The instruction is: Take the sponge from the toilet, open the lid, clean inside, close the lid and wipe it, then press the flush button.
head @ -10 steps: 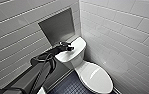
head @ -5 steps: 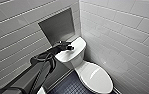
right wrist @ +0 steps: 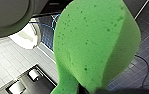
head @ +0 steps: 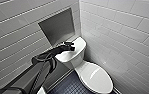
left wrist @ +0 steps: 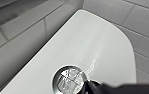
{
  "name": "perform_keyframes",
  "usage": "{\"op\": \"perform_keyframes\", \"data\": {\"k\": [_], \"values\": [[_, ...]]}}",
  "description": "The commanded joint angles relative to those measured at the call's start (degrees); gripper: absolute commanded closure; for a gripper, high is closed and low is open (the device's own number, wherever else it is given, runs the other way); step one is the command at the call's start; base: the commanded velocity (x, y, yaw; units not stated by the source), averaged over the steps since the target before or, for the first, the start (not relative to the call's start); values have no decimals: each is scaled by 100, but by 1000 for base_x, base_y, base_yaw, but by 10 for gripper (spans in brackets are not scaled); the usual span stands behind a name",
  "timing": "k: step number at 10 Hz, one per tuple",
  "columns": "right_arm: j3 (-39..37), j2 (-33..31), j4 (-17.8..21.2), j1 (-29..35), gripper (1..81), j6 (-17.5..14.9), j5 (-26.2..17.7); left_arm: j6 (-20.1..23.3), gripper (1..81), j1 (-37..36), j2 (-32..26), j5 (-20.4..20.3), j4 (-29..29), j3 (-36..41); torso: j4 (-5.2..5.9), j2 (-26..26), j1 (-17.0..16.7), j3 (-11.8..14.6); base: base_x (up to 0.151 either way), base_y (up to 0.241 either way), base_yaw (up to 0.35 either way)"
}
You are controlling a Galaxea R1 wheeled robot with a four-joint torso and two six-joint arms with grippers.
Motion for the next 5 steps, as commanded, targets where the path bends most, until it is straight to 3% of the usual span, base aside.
{"op": "perform_keyframes", "data": {"k": [1,5], "values": [[146,-61,-118,-128,811,-30,-584,-28,811,-977,250,107,-70,249,0,0,0,0,0,0,0],[146,-44,-118,-146,811,-30,-584,-28,811,-995,250,-254,-43,21,0,0,0,0,0,0,0]]}}
